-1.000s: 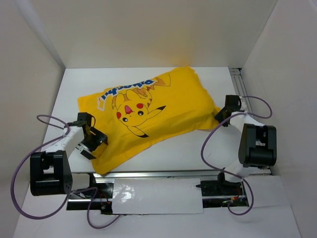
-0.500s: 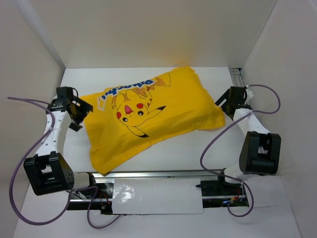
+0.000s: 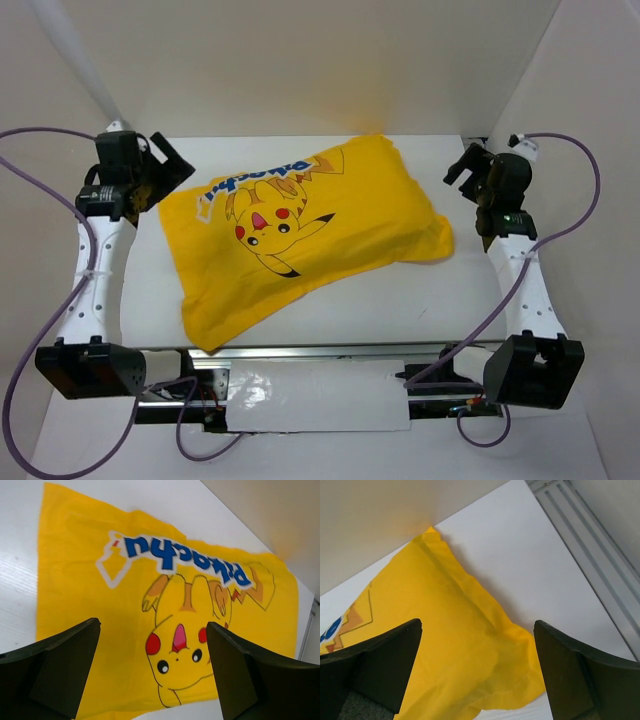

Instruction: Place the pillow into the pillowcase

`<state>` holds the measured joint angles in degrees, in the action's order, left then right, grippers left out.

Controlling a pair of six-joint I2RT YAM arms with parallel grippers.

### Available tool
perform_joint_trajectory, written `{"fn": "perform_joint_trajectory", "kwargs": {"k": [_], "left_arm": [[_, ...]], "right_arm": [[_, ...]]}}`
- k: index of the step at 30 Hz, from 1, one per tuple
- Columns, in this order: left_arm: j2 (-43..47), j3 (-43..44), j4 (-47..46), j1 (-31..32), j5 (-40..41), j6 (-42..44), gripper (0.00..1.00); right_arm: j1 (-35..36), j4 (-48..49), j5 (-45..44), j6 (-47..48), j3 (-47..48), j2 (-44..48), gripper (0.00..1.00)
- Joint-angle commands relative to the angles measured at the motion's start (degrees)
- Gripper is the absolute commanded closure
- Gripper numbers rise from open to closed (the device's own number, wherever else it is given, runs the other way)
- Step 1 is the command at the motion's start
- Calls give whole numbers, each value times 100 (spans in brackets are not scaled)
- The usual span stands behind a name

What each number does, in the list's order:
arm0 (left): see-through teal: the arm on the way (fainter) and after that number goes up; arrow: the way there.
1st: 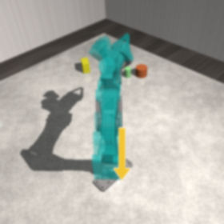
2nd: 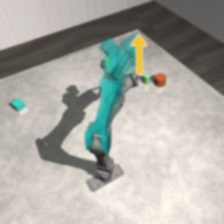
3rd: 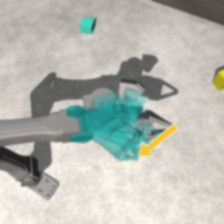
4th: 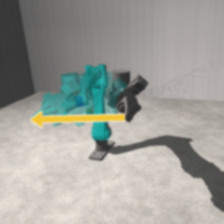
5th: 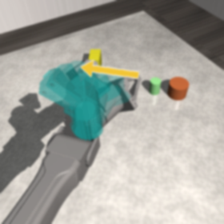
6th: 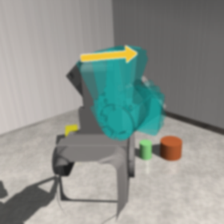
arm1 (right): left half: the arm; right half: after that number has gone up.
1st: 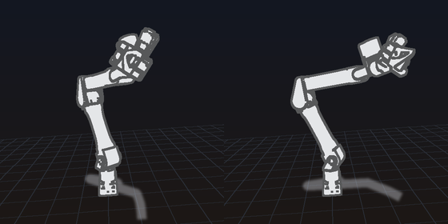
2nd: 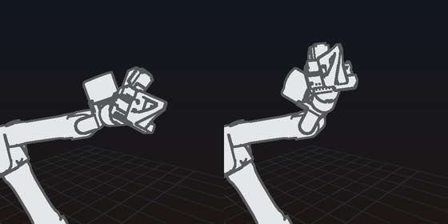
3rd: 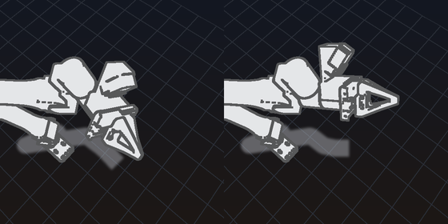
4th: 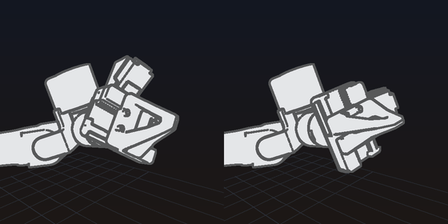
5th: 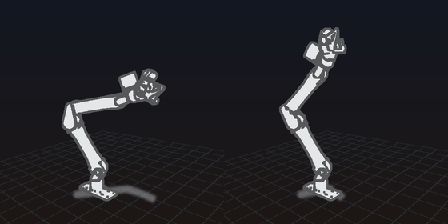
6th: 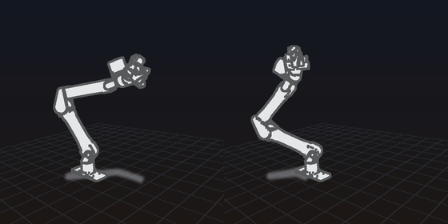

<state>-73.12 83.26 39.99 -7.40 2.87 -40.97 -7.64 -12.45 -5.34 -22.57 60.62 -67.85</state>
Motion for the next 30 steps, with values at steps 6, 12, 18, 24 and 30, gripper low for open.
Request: {"fn": "perform_joint_trajectory", "kwargs": {"k": [6,12,18,24,30], "left_arm": [[343,-213,-211,1116,362,564,0],[352,-346,-27,1477,802,617,0],[351,-240,27,1671,1022,669,0],[518,-293,27,1795,1163,669,0],[518,-293,27,1795,1215,669,0]], "right_arm": [[34,322,789,674,249,326,0],[34,33,693,745,319,150,0],[34,93,737,675,319,150,0],[34,32,614,684,380,202,0],[34,-188,552,604,652,-16,0]]}}
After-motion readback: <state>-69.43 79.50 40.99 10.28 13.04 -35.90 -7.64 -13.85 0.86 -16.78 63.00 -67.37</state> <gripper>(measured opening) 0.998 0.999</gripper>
